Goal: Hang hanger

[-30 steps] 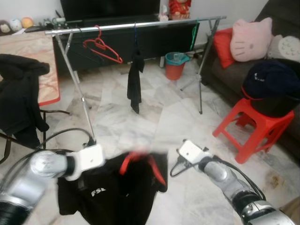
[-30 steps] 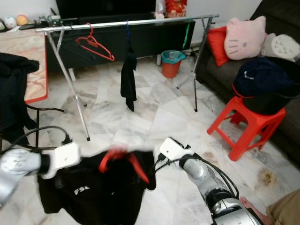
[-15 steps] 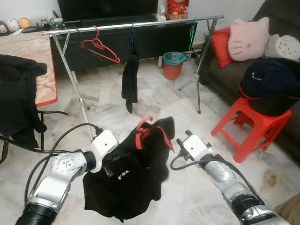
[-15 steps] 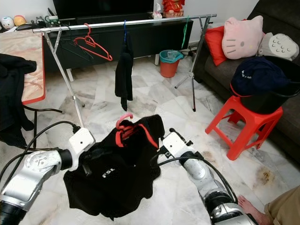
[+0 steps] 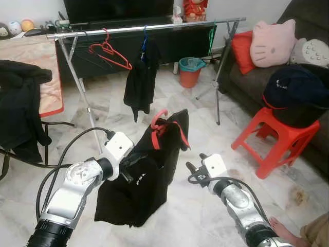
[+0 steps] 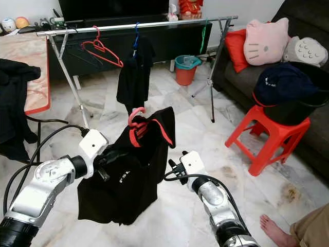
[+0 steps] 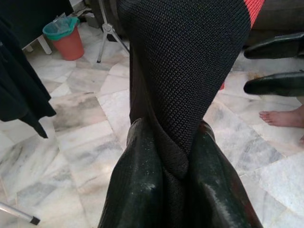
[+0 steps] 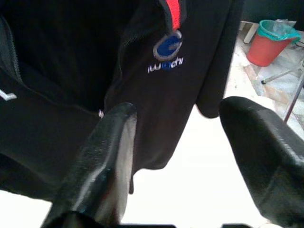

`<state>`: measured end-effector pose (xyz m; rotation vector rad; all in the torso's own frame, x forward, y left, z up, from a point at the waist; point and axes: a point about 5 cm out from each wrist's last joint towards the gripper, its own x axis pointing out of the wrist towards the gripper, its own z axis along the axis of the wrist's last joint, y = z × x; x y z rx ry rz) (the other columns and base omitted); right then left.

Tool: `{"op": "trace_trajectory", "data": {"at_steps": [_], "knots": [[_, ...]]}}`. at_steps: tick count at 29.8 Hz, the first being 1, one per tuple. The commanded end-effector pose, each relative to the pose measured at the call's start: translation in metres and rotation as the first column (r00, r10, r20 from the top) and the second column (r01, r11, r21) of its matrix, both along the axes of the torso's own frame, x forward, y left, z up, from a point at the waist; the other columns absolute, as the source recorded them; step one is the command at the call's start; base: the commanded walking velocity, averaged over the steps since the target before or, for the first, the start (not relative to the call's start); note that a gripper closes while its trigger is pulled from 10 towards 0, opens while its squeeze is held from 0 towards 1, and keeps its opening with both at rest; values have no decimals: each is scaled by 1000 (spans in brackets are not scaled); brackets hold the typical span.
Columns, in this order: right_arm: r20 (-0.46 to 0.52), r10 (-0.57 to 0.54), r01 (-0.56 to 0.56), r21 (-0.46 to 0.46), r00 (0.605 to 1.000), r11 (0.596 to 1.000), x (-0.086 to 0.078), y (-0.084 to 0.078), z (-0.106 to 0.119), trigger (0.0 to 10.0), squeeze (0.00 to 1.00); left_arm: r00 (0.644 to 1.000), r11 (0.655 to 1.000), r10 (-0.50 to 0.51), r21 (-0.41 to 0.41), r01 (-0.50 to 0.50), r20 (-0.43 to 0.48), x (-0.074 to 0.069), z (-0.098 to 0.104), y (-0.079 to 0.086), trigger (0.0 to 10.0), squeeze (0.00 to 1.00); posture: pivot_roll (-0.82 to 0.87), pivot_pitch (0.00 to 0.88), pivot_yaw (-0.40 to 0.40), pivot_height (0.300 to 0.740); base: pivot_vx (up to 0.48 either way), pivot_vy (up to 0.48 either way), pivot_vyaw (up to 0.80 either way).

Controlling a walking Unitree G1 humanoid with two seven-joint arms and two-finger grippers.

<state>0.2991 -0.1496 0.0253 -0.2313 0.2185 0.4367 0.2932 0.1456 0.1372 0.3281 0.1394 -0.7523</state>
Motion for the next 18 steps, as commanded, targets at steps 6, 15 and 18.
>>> {"op": "trace_trajectory", "data": {"at_steps": [6,15,18], "knots": [[18,-1,2,-41,1000,999,4,0,3,10000,0,997,998,-13,-56,18,79,0,24,-10,10000,0,80,0,-39,740,0,0,0],[126,-9,3,47,992,999,12,6,21,10000,0,996,998,-21,-64,26,81,-6,24,-17,10000,0,89,0,-42,740,0,0,0],[183,-41,29,72,982,997,20,7,32,10000,0,997,997,-30,-66,35,77,-8,22,-20,10000,0,86,0,-42,740,0,0,0]]}}
